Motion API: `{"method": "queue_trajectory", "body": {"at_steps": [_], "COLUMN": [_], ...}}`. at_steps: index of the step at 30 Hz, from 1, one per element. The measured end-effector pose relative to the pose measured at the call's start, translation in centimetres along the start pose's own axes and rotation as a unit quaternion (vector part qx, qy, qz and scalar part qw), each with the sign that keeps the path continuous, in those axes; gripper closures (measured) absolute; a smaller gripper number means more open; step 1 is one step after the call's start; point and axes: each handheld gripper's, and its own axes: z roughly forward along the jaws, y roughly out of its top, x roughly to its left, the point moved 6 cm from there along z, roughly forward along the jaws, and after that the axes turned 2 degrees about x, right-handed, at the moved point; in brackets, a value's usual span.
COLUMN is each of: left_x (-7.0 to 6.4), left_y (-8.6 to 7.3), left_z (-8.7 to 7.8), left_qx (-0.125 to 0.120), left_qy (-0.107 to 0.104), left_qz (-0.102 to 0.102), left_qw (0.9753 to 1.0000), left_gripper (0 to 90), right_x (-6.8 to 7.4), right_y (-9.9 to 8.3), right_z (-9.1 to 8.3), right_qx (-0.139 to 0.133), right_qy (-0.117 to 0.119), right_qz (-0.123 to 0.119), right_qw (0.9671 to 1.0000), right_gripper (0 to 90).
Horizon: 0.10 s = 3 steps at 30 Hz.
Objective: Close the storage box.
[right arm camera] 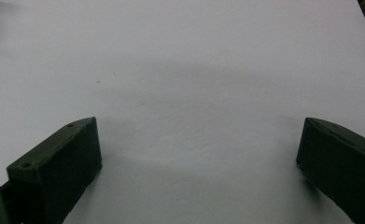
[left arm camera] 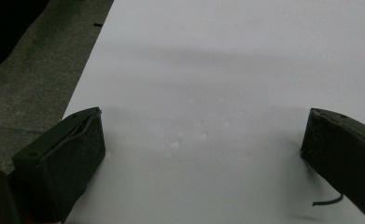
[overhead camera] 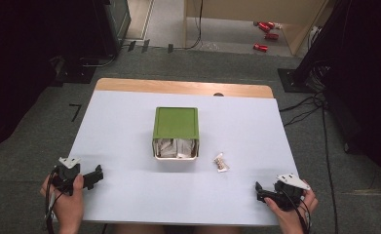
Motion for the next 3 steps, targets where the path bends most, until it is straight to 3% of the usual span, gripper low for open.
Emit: {"method": "queue_trajectory", "body": {"at_steps": [3], "left_x": [0.00], "left_y": [0.00], "left_z": [0.00], "left_qx": [0.000], "left_qy": [0.000], "left_qz": [0.000], "left_qw": [1.0000], "left_gripper": [0.0], "right_x": [-0.03], "right_y": [0.03], "right_z": [0.02], "right_qx": [0.001], "right_qy": [0.000], "right_qz": [0.000], "right_qw": [1.0000], "right_gripper": [0.0]}}
